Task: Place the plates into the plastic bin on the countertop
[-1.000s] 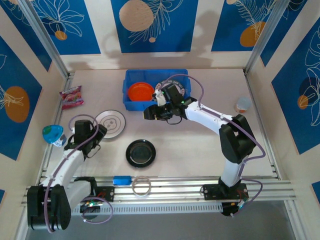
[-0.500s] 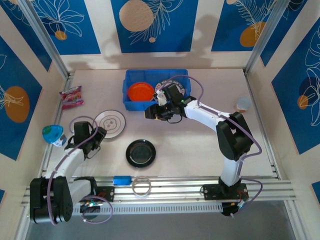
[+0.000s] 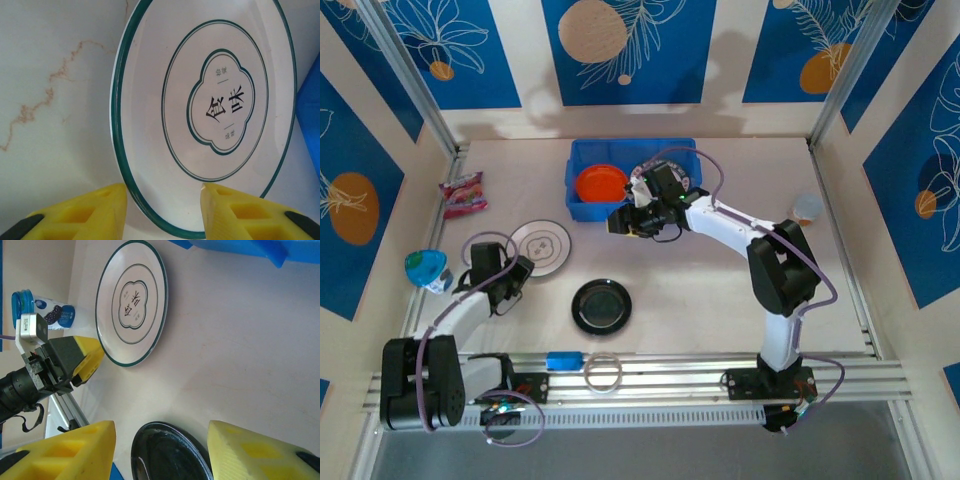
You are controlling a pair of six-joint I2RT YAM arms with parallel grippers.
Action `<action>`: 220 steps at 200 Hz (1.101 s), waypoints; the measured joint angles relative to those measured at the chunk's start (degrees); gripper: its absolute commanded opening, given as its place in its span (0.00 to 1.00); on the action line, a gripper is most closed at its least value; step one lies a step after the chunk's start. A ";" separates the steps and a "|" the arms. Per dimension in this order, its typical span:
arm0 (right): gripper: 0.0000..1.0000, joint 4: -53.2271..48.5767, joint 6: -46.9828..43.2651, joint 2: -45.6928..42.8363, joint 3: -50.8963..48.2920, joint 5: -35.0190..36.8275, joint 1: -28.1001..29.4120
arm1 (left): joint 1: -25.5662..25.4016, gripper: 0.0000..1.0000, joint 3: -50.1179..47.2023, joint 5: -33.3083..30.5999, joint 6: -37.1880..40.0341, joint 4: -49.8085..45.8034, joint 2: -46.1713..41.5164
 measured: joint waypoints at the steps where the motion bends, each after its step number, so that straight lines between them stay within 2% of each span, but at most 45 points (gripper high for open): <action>1: 0.52 -0.02 0.00 0.02 0.00 0.00 -0.02 | 0.00 0.42 0.00 -0.02 0.00 0.09 0.09; 65: 0.50 -0.20 0.37 0.55 0.09 -0.68 -0.85 | 0.13 0.35 -0.04 0.00 -0.09 3.98 5.11; 120: 0.49 -0.07 0.94 0.72 0.09 -1.51 -1.25 | 0.15 0.30 -0.22 -0.13 -0.04 5.77 5.64; 133: 0.49 -0.02 1.03 1.09 0.22 -1.73 -1.29 | 0.15 0.26 -0.22 -0.44 -0.09 5.90 5.66; 145: 0.48 0.07 1.05 1.55 0.44 -1.90 -1.36 | 0.17 0.16 -0.28 -0.76 -0.50 6.14 5.66; 175: 0.48 0.04 1.22 2.38 0.63 -2.49 -1.55 | 0.26 0.10 -0.35 -1.42 -0.61 7.74 5.86; 179: 0.48 0.02 1.27 2.47 0.63 -2.58 -1.55 | 0.26 0.03 -0.37 -1.53 -0.79 8.00 5.86; 185: 0.48 0.02 1.33 2.49 0.63 -2.58 -1.55 | 0.28 0.00 -0.39 -1.68 -1.16 8.33 5.84; 220: 0.48 0.04 1.46 2.49 0.72 -2.80 -1.55 | 0.26 0.00 -1.07 -2.73 -1.29 7.58 1.46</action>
